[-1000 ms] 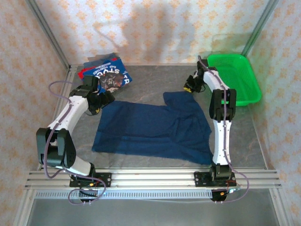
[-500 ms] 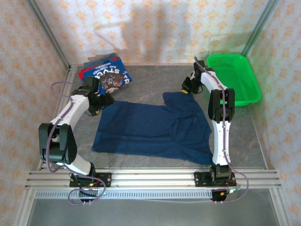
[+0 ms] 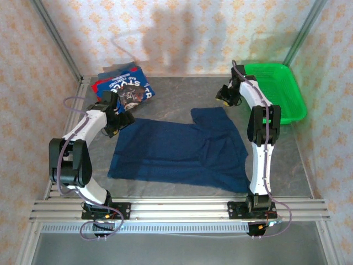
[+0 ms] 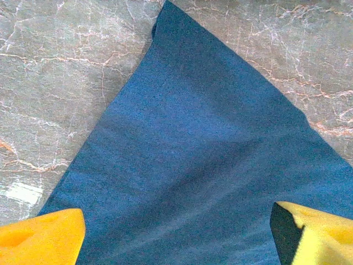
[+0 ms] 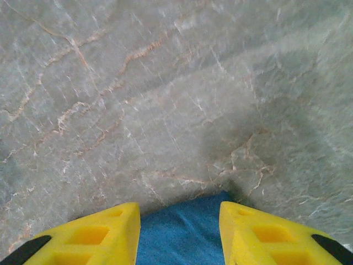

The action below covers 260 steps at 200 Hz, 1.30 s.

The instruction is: Fold and stack the t-shirts

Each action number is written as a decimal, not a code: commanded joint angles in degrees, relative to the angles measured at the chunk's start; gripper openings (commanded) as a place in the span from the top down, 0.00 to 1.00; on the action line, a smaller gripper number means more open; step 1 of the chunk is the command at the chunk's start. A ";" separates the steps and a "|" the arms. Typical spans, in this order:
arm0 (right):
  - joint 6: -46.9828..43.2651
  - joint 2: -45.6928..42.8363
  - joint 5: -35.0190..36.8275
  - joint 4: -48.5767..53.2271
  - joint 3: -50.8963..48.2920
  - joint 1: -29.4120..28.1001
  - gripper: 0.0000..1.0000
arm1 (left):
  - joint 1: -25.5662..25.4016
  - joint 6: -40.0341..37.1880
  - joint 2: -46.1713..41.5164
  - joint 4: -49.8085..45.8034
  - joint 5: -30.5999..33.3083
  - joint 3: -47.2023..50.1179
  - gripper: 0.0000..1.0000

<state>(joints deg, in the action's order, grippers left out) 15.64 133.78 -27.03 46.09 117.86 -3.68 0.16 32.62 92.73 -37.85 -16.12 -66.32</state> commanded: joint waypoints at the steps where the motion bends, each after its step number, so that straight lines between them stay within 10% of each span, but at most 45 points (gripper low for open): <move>1: -3.68 2.21 3.00 4.15 2.52 0.26 0.58 | 0.46 -1.61 0.70 0.53 -0.04 -1.60 0.12; 87: -6.01 5.86 3.30 8.24 3.24 -1.41 0.65 | 0.54 -1.68 0.70 -0.03 0.35 -2.00 0.12; 139: -6.06 3.37 1.88 4.90 2.26 -2.21 0.98 | 0.53 -1.68 0.72 -0.04 0.58 -1.81 0.12; 260: -8.98 -17.33 5.28 -14.18 -29.28 -4.18 0.96 | 0.58 -1.16 1.38 1.08 0.62 0.19 0.12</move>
<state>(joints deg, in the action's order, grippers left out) 8.86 120.03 -22.90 35.27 92.05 -6.57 0.16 32.45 93.17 -37.80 -16.10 -66.94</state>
